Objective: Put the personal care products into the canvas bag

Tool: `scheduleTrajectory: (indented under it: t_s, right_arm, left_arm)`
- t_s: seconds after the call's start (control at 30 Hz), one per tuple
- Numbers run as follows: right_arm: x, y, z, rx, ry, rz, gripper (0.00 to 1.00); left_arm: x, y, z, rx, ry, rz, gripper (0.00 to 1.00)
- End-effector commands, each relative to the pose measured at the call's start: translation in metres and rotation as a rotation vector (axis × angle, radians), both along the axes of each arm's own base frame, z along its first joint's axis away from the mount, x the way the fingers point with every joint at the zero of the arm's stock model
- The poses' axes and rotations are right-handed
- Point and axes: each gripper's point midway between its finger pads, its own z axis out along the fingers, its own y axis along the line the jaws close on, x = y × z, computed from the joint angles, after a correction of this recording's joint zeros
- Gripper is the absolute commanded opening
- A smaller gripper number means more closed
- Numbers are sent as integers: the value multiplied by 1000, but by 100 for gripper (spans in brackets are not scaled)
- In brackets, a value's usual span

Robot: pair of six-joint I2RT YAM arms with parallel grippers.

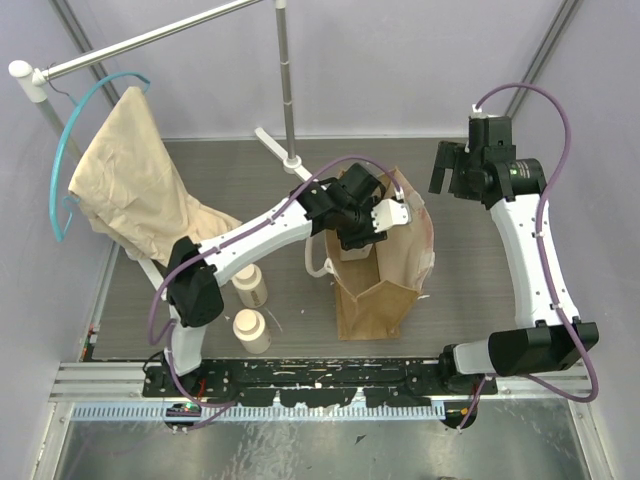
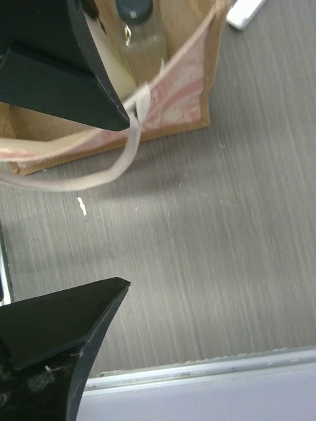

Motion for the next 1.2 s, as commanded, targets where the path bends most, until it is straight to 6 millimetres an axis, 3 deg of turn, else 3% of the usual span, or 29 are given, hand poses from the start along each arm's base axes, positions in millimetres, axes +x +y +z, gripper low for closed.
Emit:
scheduleTrajectory:
  t_s: [0.0,0.2,0.4,0.47,0.57,0.63,0.83,0.97,1.17]
  right_arm:
    - [6,17,47,77,-152,95,100]
    - [7,17,38,77,-131,96,100]
    - [8,14,33,55,-119,93,100]
    - [8,14,31,56,-114,98,100]
    - [9,16,27,62,-106,107,100]
    - [9,17,26,65,-103,111,100]
    - [12,20,25,72,-102,125,100]
    - [13,21,22,77,-95,129,100]
    - [14,23,19,84,-88,138,100]
  left_arm:
    - [20,-24,24,-92,-118,-36,0]
    - [30,-22,5,-28,-144,-25,1]
    - [39,-20,-10,17,-160,2,10]
    - [41,-19,-15,29,-158,8,19]
    - [41,-19,-16,31,-155,15,47]
    - [41,-19,-16,31,-153,19,60]
    - [42,-18,-6,26,-159,37,93]
    - [44,-18,8,6,-176,48,100]
    - [45,-15,39,-41,-215,66,98]
